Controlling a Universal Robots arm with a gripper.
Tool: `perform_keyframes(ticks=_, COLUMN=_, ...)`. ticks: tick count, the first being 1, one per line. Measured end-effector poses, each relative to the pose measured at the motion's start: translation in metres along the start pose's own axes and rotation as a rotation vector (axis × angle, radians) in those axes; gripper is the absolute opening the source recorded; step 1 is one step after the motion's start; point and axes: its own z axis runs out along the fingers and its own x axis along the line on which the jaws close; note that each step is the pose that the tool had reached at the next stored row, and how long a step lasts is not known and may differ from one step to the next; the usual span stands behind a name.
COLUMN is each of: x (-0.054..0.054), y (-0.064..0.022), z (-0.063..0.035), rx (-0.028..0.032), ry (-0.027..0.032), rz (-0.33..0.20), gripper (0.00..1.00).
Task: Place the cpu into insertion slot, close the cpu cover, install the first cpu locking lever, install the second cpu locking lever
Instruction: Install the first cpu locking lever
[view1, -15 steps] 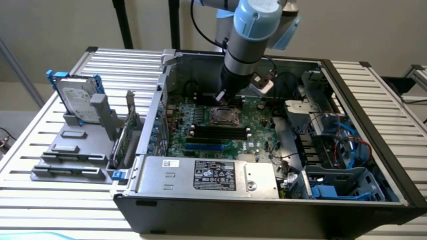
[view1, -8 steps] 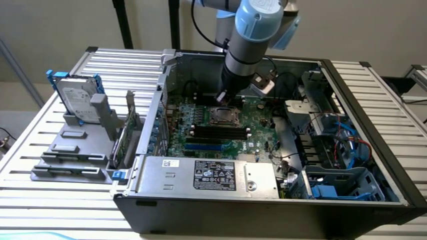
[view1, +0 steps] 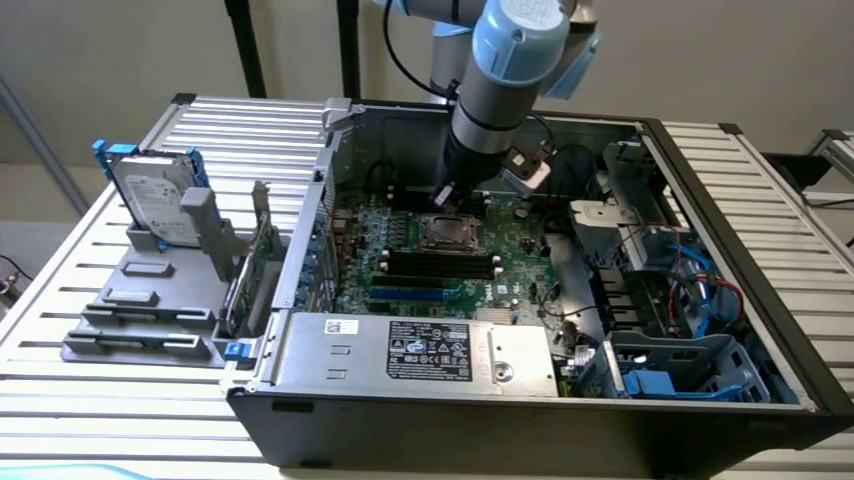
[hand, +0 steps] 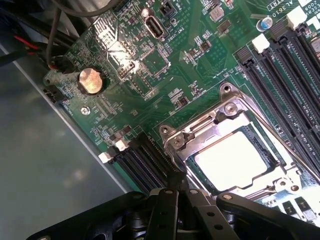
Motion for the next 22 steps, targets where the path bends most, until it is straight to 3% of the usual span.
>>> perform_keyframes(ticks=6, x=0.0008, y=0.0021, z=0.0010, rx=0.0022, ry=-0.0023, rz=-0.010, gripper=0.11)
perform_keyframes(ticks=10, x=0.0019, y=0.0041, z=0.0013, rx=0.0053, ry=-0.0008, rz=-0.015, gripper=0.11)
perform_keyframes(ticks=17, x=0.0025, y=0.0068, z=0.0012, rx=0.0209, ry=0.0124, rz=-0.029, gripper=0.11)
perform_keyframes(ticks=22, x=0.0016, y=0.0101, z=0.0005, rx=0.0237, ry=0.0125, rz=-0.035, gripper=0.11)
